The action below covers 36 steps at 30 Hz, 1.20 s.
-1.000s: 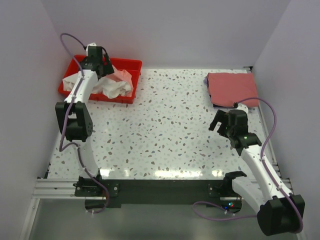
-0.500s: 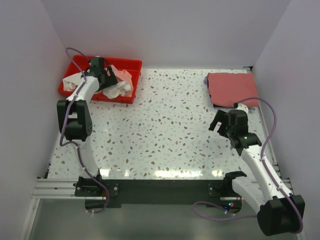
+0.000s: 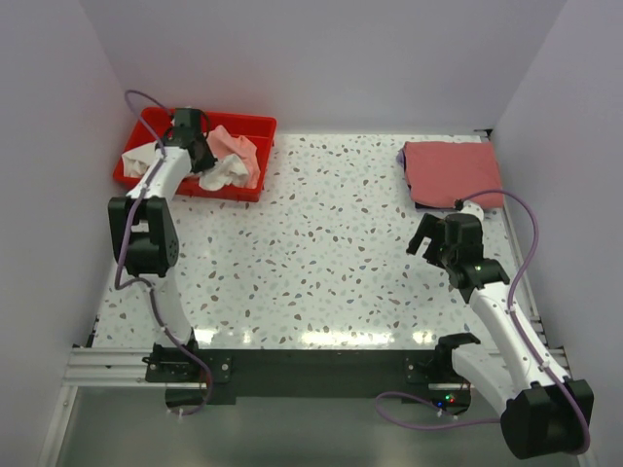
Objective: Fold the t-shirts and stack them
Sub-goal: Grab the tshirt from the pile, then move the tshirt to the center of the board
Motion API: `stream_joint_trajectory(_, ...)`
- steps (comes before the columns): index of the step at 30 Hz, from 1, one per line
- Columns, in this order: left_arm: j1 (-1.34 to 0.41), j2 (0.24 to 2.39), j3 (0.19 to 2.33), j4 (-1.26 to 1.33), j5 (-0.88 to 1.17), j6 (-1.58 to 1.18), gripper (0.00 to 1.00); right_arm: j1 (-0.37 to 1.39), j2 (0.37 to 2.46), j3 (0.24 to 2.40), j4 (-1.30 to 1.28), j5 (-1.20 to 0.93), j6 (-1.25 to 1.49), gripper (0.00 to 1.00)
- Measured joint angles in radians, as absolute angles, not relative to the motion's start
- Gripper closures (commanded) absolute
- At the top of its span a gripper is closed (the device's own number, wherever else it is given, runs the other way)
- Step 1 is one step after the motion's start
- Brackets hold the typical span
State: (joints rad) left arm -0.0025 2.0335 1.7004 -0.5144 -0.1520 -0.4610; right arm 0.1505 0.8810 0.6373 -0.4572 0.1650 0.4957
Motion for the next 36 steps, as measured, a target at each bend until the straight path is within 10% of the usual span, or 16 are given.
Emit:
stream_joint_trajectory(17,-0.023,1.602,1.821,-0.490,-0.056,-0.443,1.00,0.150,0.869,0.637,-0.456,0.165,0.496,0.01)
stream_joint_trajectory(36,-0.660,1.399,1.759,-0.344,0.382,-0.329,1.00,0.150,0.848,0.637,-0.457,0.166,0.495,0.01)
